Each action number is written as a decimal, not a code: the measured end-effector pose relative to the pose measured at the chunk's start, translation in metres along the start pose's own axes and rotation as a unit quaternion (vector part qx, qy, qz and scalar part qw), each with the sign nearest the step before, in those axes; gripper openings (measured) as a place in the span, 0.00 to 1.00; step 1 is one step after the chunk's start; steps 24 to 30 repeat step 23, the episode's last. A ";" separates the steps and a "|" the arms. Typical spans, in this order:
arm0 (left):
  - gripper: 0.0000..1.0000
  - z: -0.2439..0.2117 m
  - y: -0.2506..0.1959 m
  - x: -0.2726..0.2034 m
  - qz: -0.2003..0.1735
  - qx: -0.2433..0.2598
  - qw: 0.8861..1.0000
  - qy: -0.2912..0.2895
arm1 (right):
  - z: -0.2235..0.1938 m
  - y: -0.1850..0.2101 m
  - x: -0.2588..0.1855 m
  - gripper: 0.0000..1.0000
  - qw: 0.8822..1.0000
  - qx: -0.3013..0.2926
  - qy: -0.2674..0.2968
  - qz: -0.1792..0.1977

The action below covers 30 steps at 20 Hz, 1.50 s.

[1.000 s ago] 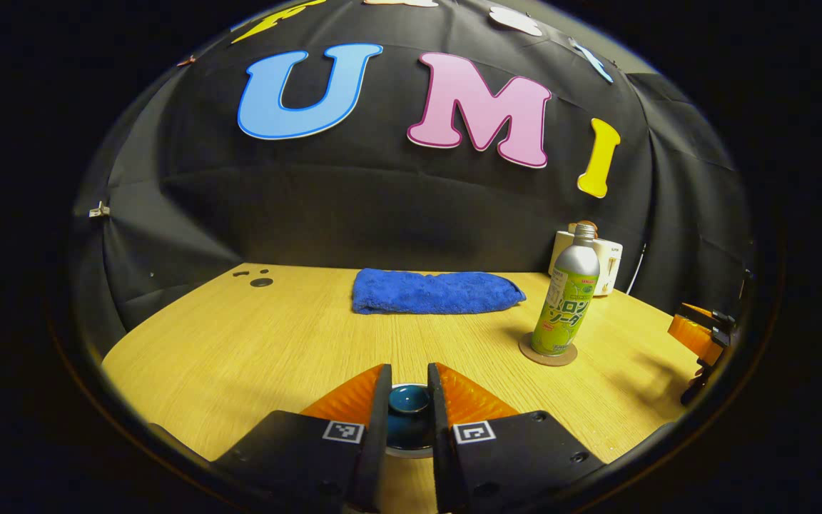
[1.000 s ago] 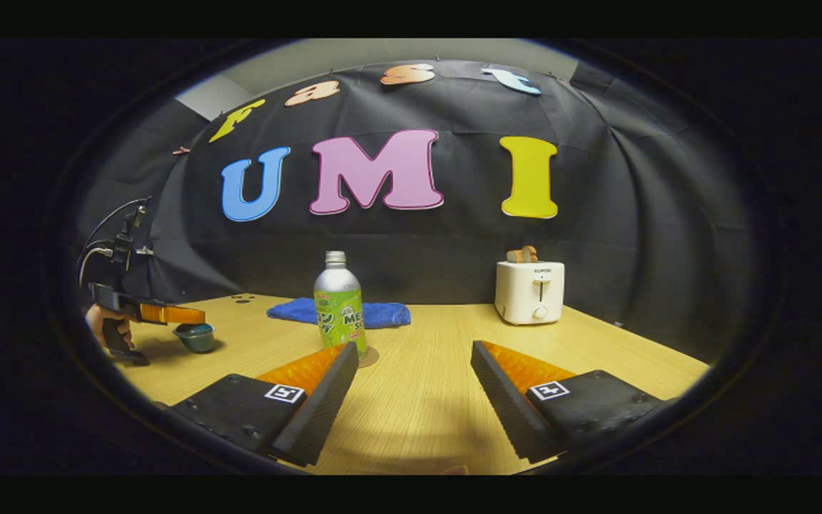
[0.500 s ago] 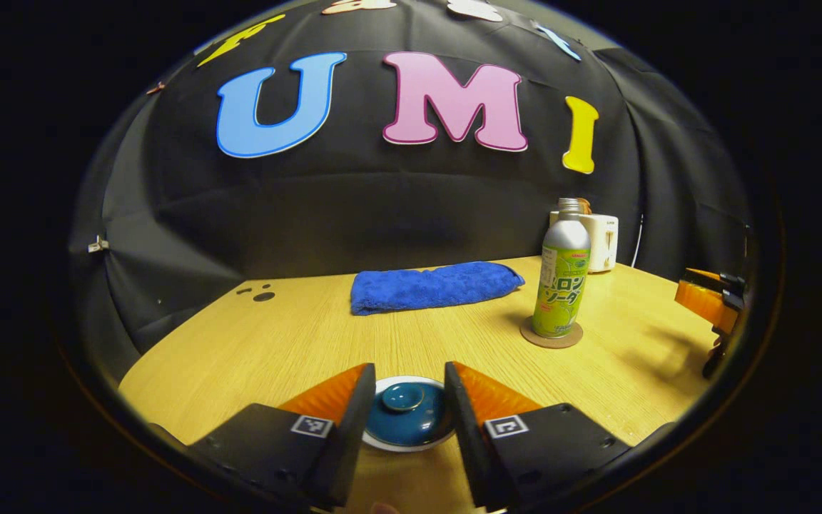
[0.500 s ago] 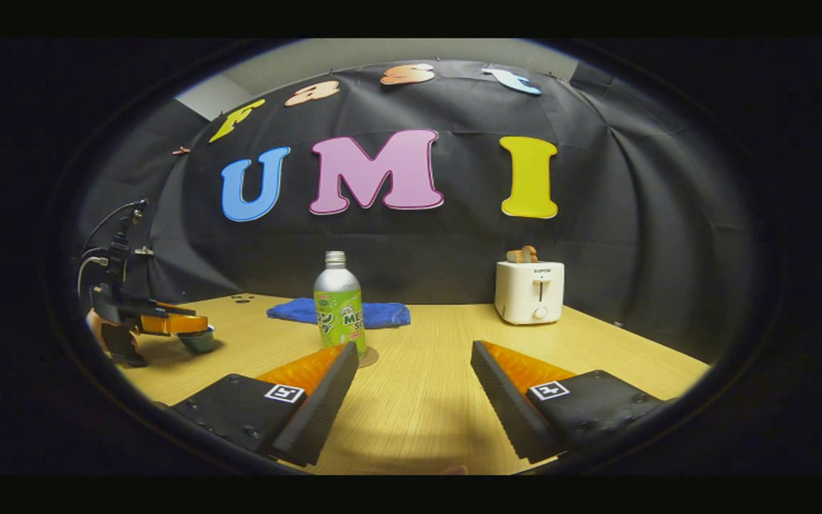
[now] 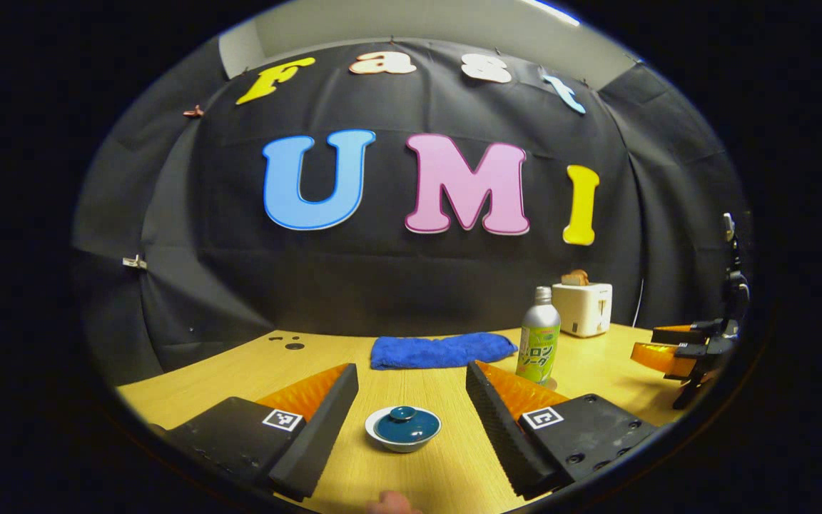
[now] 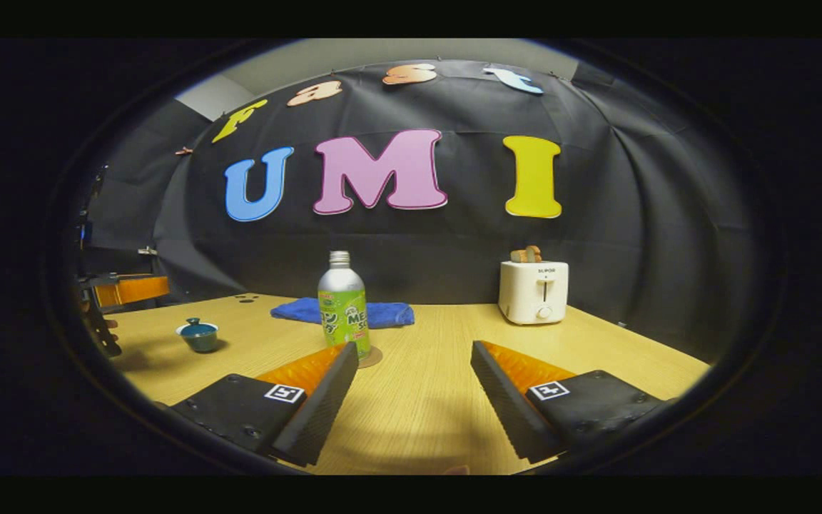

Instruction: Open the teacup lid with one hand, grasp the water bottle and pour water into the teacup with the other hand; after pouring, place the water bottle on the coaster and then close the teacup lid.

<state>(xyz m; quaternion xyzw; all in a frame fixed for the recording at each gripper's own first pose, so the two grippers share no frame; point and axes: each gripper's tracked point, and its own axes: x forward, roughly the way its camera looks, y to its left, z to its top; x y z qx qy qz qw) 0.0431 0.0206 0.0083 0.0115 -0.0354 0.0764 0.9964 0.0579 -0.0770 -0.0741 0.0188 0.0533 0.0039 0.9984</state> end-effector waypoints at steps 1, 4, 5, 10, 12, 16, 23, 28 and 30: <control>0.96 -0.007 0.004 0.001 0.003 -0.008 1.000 -0.001 | 0.000 0.000 0.000 0.98 1.000 0.000 0.000 0.000; 0.98 -0.022 0.019 0.004 0.014 -0.036 0.999 0.004 | -0.001 -0.002 0.001 0.98 1.000 0.000 0.000 -0.003; 0.98 -0.024 0.023 0.003 0.017 -0.045 0.999 0.004 | 0.000 -0.003 0.001 0.98 1.000 0.000 0.000 -0.006; 0.95 -0.031 0.026 0.010 0.016 -0.041 0.999 0.007 | 0.000 -0.005 0.001 0.99 1.000 -0.001 -0.001 -0.015; 0.95 -0.033 0.025 0.011 0.016 -0.036 0.999 0.010 | 0.000 -0.005 0.001 0.98 1.000 -0.001 -0.001 -0.015; 0.95 -0.034 0.029 0.010 0.021 -0.024 0.999 0.012 | 0.000 -0.005 0.002 0.98 1.000 -0.001 -0.001 -0.015; 0.95 -0.046 0.027 0.013 0.025 -0.004 0.999 0.037 | 0.001 -0.006 0.001 0.99 1.000 -0.001 -0.001 -0.015; 0.95 -0.046 0.027 0.013 0.025 -0.004 0.999 0.037 | 0.001 -0.006 0.001 0.99 1.000 -0.001 -0.001 -0.015; 0.95 -0.046 0.027 0.013 0.025 -0.004 0.999 0.037 | 0.001 -0.006 0.001 0.99 1.000 -0.001 -0.001 -0.015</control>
